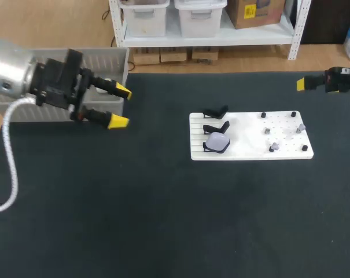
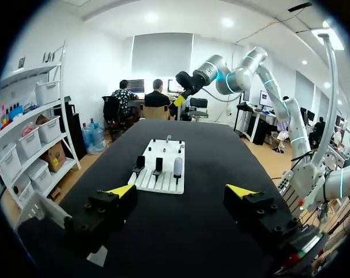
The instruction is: Pick up each earbud case from the left stands, insert the matching earbuds, close the lid, and place the case in the box.
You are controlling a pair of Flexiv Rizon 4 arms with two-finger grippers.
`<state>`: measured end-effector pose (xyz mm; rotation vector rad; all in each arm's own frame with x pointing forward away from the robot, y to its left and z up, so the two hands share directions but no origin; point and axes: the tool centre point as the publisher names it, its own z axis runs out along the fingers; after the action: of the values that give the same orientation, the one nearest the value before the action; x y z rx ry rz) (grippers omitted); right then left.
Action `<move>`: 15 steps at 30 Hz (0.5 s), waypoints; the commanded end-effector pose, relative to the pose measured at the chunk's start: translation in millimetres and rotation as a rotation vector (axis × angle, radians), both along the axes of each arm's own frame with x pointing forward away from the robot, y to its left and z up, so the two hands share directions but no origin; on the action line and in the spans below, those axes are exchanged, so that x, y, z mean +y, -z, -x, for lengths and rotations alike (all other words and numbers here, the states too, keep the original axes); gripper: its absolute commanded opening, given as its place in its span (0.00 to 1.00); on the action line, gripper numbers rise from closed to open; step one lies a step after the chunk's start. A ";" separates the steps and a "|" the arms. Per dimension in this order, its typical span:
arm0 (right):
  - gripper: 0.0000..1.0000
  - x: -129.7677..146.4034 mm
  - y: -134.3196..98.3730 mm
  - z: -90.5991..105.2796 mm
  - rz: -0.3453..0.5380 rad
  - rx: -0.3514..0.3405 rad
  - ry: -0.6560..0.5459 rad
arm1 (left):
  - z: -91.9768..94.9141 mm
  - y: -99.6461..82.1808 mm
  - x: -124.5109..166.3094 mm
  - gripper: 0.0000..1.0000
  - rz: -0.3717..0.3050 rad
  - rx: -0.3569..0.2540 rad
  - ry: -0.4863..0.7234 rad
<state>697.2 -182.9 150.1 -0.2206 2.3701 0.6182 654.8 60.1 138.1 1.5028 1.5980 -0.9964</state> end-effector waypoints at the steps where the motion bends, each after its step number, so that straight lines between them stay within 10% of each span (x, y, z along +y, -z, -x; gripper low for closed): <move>1: 1.00 -0.4 0.8 -0.5 -0.002 -0.001 -0.002 | 2.5 17.2 -25.7 1.00 -0.002 -0.006 -0.013; 15: 1.00 -0.4 0.8 -0.5 -0.002 -0.001 -0.002 | 18.5 52.8 -80.0 1.00 0.039 0.023 -0.019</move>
<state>697.2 -182.9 150.1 -0.2206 2.3702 0.6182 638.0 -5.7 94.9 1.4673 1.6037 -1.0394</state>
